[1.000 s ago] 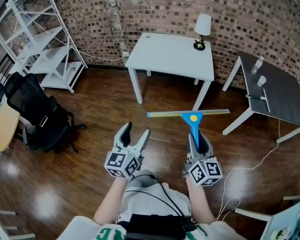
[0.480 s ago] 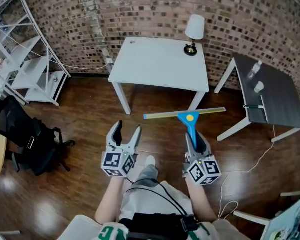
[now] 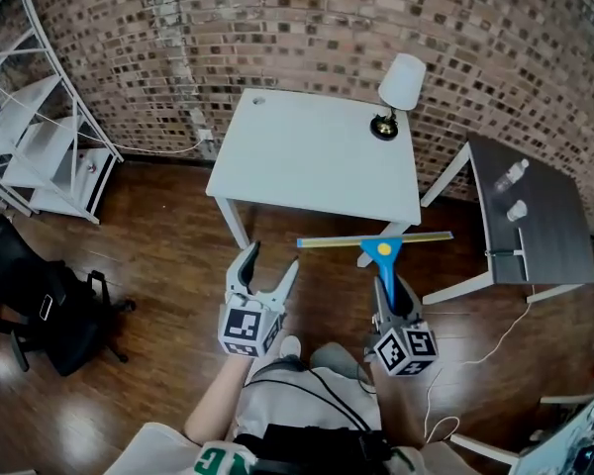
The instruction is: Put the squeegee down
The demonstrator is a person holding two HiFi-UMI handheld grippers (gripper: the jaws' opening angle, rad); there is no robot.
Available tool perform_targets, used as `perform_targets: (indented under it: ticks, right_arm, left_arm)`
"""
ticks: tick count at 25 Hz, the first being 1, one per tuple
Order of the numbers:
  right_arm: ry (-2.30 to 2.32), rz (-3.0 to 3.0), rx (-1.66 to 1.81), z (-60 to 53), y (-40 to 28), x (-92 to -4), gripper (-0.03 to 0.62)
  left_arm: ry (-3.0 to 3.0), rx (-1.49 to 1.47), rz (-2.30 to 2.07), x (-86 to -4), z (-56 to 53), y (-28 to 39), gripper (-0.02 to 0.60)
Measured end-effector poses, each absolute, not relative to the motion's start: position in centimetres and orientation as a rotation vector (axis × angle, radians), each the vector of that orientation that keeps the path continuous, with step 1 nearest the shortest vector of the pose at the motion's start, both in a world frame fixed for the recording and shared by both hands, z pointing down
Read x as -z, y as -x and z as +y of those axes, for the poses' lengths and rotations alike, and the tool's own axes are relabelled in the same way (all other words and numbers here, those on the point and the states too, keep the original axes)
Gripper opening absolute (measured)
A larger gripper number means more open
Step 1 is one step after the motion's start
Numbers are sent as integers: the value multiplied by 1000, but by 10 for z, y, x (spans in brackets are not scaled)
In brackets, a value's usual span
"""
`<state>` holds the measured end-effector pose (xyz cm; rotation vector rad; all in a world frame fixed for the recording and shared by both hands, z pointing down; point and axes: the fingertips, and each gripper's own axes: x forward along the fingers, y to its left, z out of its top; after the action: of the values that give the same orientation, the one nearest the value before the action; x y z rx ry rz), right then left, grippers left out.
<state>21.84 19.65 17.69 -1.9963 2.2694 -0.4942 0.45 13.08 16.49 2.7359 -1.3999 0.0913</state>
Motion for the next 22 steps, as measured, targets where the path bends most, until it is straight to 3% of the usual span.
perform_targets:
  ticks: [10,22]
  right_arm:
    - [1984,2256,665,103,-238,-222,160]
    - [1879,2282,783,-118,-284,-268,160]
  left_arm:
    - [-2675,-148,-1393,-196,36,-21,299]
    - [-2603,-184,-1524,-196,-146,-53,299]
